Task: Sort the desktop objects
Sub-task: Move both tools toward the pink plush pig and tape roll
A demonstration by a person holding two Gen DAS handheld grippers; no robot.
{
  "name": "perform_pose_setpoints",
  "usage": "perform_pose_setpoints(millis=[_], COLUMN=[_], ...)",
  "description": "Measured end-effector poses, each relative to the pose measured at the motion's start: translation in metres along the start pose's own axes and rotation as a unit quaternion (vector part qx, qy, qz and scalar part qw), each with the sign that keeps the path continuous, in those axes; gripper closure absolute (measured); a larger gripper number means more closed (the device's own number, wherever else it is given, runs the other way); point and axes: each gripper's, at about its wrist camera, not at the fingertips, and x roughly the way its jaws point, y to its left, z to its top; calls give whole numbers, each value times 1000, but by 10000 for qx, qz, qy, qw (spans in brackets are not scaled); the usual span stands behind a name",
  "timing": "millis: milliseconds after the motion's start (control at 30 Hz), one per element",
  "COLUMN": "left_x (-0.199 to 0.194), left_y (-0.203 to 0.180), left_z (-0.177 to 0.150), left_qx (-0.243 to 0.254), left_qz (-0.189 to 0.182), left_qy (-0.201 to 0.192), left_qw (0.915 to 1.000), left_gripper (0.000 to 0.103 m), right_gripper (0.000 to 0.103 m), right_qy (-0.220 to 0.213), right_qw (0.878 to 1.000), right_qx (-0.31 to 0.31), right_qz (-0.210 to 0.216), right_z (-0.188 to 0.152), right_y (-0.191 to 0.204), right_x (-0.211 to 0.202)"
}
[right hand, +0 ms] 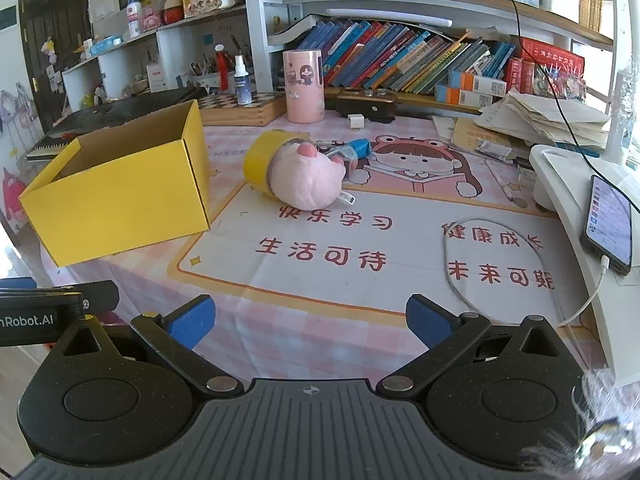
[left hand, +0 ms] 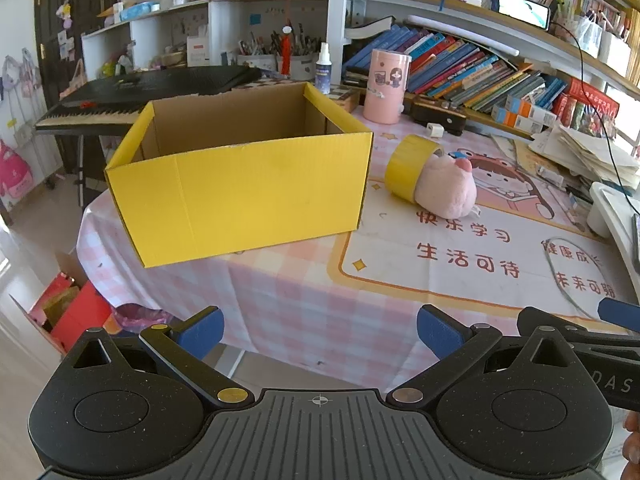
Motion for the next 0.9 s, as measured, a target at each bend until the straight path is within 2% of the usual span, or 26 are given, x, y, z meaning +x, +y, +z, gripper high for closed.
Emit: perform_pose_setpoints(millis=[467, 900], left_x=[0, -2], left_y=[0, -5], left_z=[-2, -4], left_qx=[-6, 144], left_qz=[-37, -99], left_qy=[-11, 21], left_qw=[10000, 9998], left_gripper=[0, 0], right_gripper=[2, 1], right_qy=[65, 84], right_qw=[10000, 9999], right_qx=[-53, 139], right_qz=[-20, -11], right_z=[0, -6], right_y=[1, -4], right_x=[0, -4])
